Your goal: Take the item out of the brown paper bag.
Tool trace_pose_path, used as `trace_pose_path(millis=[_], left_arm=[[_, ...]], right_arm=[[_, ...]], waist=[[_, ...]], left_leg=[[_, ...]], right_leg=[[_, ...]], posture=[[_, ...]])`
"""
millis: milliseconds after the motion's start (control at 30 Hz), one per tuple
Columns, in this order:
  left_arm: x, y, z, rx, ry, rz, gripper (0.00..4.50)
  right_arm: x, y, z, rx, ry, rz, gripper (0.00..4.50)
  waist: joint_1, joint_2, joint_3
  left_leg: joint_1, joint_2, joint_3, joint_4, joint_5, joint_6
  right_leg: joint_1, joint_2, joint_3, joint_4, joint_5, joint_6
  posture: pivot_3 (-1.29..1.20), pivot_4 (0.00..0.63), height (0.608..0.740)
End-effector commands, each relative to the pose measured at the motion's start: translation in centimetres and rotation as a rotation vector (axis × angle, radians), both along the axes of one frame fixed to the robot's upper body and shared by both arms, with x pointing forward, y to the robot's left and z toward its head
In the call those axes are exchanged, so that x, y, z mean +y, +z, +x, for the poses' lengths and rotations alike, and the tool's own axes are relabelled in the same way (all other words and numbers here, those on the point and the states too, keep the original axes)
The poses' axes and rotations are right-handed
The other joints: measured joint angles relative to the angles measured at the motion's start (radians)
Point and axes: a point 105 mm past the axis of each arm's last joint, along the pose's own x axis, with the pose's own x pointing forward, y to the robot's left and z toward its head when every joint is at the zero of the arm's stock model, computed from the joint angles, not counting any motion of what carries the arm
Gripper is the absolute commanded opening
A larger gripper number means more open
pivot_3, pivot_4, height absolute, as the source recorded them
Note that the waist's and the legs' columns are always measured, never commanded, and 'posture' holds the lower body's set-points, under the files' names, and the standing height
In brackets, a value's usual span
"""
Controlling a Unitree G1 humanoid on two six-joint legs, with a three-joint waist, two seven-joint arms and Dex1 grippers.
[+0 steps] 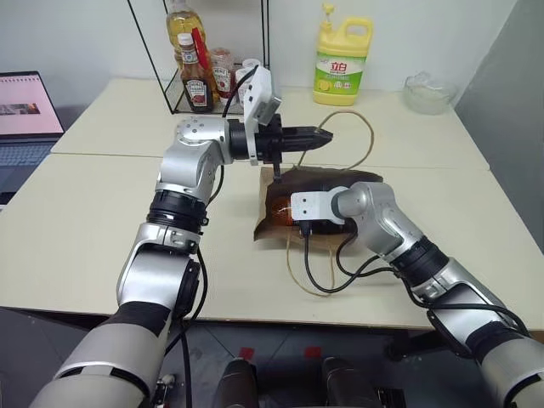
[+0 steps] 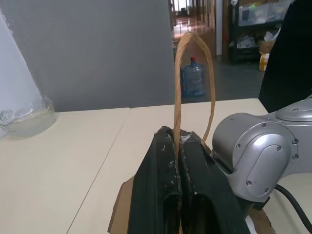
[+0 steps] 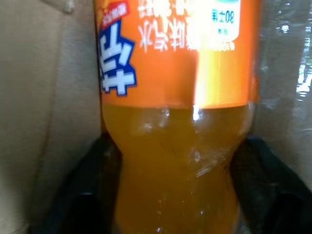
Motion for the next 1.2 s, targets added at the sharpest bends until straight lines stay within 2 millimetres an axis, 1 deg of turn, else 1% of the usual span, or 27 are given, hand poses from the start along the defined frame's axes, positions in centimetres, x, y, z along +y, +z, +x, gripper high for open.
trace_pose_path(millis=[33,133,267,400,567,667,767,867,900,1100,1167,1200], left_arm=[[0.0,1.5,-0.5,-0.065,-0.007,-0.015,0.0],[0.2,1.4,-0.5,-0.067,-0.002,-0.012,0.0],[0.3,1.3,-0.3,-0.071,0.007,-0.003,0.0],[0.6,1.4,-0.1,-0.073,0.021,-0.001,0.0],[0.7,1.4,0.0,-0.076,0.025,0.005,0.0],[0.6,1.5,0.1,-0.079,0.025,0.006,0.0],[0.5,1.5,0.1,-0.08,0.023,0.009,0.0],[0.4,1.5,0.1,-0.082,0.024,0.012,0.0],[0.4,1.5,0.2,-0.083,0.026,0.013,0.0],[0.4,1.5,0.4,-0.088,0.035,0.015,0.0],[0.4,1.5,0.4,-0.089,0.036,0.015,0.0],[0.3,1.5,0.5,-0.089,0.037,0.014,0.0]], right_arm=[[-3.0,-5.1,-0.7,0.16,-0.104,-0.089,2.62],[-2.5,-4.6,-0.6,0.123,-0.084,-0.06,2.62],[-1.6,-2.8,-0.3,0.034,-0.047,0.01,2.62],[-1.4,-1.1,-0.8,-0.009,-0.017,0.071,2.62],[-1.6,0.5,-1.9,-0.04,0.015,0.118,2.62],[-1.3,1.6,-3.1,-0.046,0.057,0.155,2.62],[-1.2,2.5,-3.8,-0.054,0.078,0.177,2.62],[-1.1,3.7,-4.3,-0.067,0.105,0.203,2.62],[-1.0,4.0,-4.5,-0.067,0.116,0.214,2.62],[-0.3,6.2,-6.0,-0.052,0.175,0.308,2.61],[-0.3,6.8,-6.4,-0.048,0.185,0.33,2.46],[-0.4,7.2,-6.6,-0.046,0.191,0.343,2.46]], waist=[[0.001,0.0,0.0],[0.0,0.0,0.0],[-0.004,-0.001,0.0],[-0.004,-0.001,0.0],[0.0,-0.001,0.001],[0.001,-0.001,0.002],[0.001,-0.001,0.002],[0.001,-0.001,0.003],[0.001,-0.001,0.003],[0.002,-0.001,0.004],[0.002,-0.001,0.004],[0.002,-0.001,0.004]], left_leg=[[0.0,0.0,0.0,0.0,0.0,0.0],[0.0,0.0,0.0,0.0,0.0,0.0],[0.0,0.0,0.0,0.0,0.0,0.0],[-0.001,0.0,0.0,0.0,0.0,0.0],[-0.004,0.0,0.0,-0.002,0.0,0.0],[-0.006,0.0,0.0,-0.004,0.0,0.0],[-0.011,0.0,0.0,-0.003,0.0,0.0],[-0.02,0.0,0.0,-0.002,0.0,-0.001],[-0.02,0.0,0.0,-0.002,0.002,-0.004],[-0.022,0.0,0.0,-0.002,0.002,-0.004],[-0.022,0.0,0.0,-0.002,0.002,-0.004],[-0.022,0.0,0.0,-0.002,0.002,-0.004]], right_leg=[[0.0,0.0,0.0,0.0,0.0,0.0],[0.0,0.0,0.0,0.0,0.0,0.0],[0.0,0.0,0.0,0.0,0.0,0.0],[-0.001,0.0,0.0,0.0,0.0,0.0],[-0.003,0.0,0.0,-0.004,0.0,0.0],[-0.005,0.0,0.0,-0.005,0.0,0.0],[-0.011,0.0,0.0,-0.004,0.0,0.0],[-0.021,0.0,0.0,0.0,0.0,0.0],[-0.022,0.0,0.0,0.0,0.0,0.0],[-0.023,0.0,0.0,-0.001,0.0,0.0],[-0.023,0.0,0.0,-0.001,0.0,0.0],[-0.023,0.0,0.0,-0.001,0.0,0.0]], posture=[[0.0,0.15,0.74],[0.0,0.15,0.74],[0.0,0.15,0.74],[0.0,0.15,0.74],[0.0,0.15,0.74],[0.0,0.15,0.74],[0.0,0.15,0.74],[0.0,0.15,0.74],[0.0,0.15,0.74],[0.0,0.15,0.74],[0.0,0.15,0.74],[0.0,0.15,0.74]])
